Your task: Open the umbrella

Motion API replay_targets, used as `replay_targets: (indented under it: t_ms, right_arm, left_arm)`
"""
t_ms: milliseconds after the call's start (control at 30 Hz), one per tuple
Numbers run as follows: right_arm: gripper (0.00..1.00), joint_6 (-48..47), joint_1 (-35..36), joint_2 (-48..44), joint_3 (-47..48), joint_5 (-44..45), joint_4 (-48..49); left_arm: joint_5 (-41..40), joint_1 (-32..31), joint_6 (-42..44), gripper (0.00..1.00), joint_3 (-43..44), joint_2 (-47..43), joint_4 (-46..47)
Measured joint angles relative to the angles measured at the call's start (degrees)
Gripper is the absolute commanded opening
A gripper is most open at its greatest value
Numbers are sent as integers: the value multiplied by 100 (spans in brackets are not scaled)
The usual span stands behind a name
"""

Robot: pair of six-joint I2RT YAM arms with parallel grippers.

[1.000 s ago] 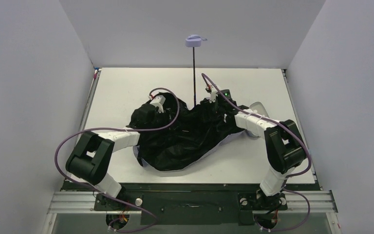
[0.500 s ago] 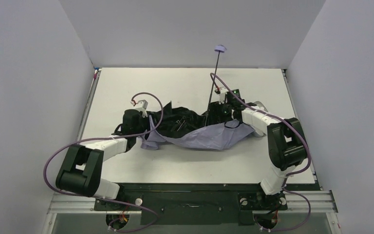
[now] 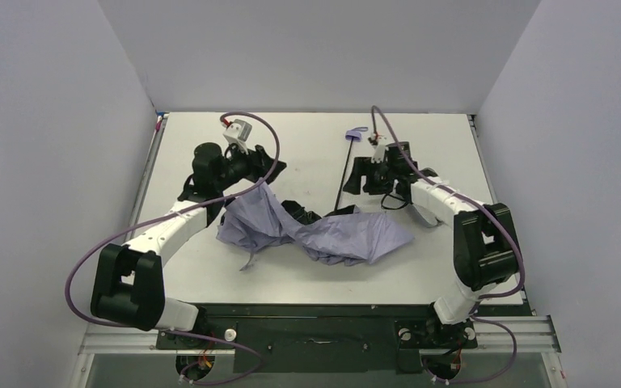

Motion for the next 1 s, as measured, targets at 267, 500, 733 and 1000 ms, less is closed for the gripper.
replay_targets:
  t_ms: [267, 500, 733, 1000]
  right_arm:
    - [63, 1672, -503, 629, 962, 184, 361]
    - [61, 2586, -396, 1727, 1318, 321, 638]
    - [51, 3145, -262, 2334, 1491, 310, 844]
    - [8, 3711, -24, 3101, 2068, 70, 1486]
  left_arm:
    - [26, 2, 614, 70, -487, -271, -627]
    - [-26, 2, 992, 71, -393, -614, -885]
    - [-72, 11, 1169, 75, -269, -629, -1095]
    - [-118, 205, 1202, 93, -146, -713, -1458]
